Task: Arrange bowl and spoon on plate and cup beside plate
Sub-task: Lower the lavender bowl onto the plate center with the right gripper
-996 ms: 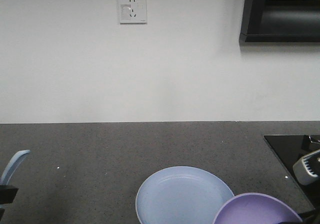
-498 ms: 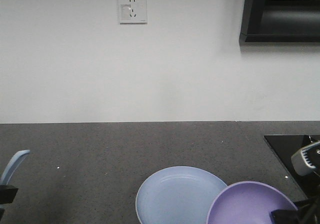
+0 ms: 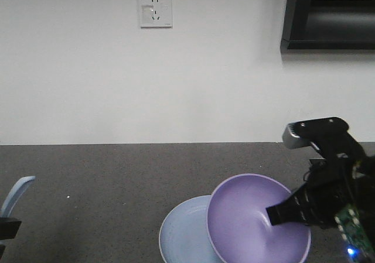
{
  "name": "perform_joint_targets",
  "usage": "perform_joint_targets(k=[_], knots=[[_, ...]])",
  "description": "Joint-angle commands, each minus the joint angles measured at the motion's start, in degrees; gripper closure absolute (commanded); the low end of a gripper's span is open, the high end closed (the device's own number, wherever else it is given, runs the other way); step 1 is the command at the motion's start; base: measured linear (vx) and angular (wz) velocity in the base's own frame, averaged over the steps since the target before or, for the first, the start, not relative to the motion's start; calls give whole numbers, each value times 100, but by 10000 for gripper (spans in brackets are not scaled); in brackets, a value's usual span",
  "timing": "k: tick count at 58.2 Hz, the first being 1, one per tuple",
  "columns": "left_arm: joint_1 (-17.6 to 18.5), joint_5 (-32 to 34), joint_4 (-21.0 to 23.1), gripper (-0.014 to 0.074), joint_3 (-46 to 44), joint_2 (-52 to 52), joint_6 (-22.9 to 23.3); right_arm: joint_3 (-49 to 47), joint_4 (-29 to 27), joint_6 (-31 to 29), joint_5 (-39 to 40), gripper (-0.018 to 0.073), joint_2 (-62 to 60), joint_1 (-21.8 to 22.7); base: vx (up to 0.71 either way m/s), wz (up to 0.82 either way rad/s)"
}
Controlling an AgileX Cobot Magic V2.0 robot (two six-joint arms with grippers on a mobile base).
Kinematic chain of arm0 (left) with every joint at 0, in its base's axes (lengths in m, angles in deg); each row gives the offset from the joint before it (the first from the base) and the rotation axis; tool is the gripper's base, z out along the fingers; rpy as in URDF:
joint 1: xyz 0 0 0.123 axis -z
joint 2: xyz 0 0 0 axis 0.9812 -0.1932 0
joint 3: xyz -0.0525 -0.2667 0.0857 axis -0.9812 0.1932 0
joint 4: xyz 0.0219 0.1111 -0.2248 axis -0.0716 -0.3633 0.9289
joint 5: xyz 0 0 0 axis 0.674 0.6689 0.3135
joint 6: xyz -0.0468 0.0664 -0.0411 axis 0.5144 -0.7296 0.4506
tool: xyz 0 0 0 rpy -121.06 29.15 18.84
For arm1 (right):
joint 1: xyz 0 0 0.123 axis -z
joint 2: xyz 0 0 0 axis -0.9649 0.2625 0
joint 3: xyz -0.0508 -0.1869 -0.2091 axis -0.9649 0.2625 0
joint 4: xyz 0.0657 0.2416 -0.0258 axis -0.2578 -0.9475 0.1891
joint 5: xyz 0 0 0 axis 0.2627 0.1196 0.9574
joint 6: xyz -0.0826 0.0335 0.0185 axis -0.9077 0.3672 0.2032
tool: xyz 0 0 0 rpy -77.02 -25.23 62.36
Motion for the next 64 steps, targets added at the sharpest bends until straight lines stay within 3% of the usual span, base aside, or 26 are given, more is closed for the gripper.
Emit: perform_joint_targets(k=[1, 12, 20, 44, 56, 64], knots=[[42, 358, 130, 421, -139, 88, 36, -739, -15, 105, -114, 492, 492, 13, 0, 0], [42, 358, 130, 421, -139, 88, 36, -1886, -14, 376, -1134, 488, 1780, 254, 0, 0], [42, 358, 130, 421, -139, 88, 36, -2457, -8, 427, -1392, 485, 2436, 279, 0, 0], [42, 358, 130, 421, -139, 88, 36, -2868, -727, 201, -1171, 463, 3298, 262, 0, 0], [42, 358, 130, 421, -139, 88, 36, -2868, -937, -43, -1112, 384, 3389, 239, 0, 0], [42, 358, 130, 421, -139, 88, 36, -2868, -789, -180, -1005, 319, 3432, 107, 0, 0]])
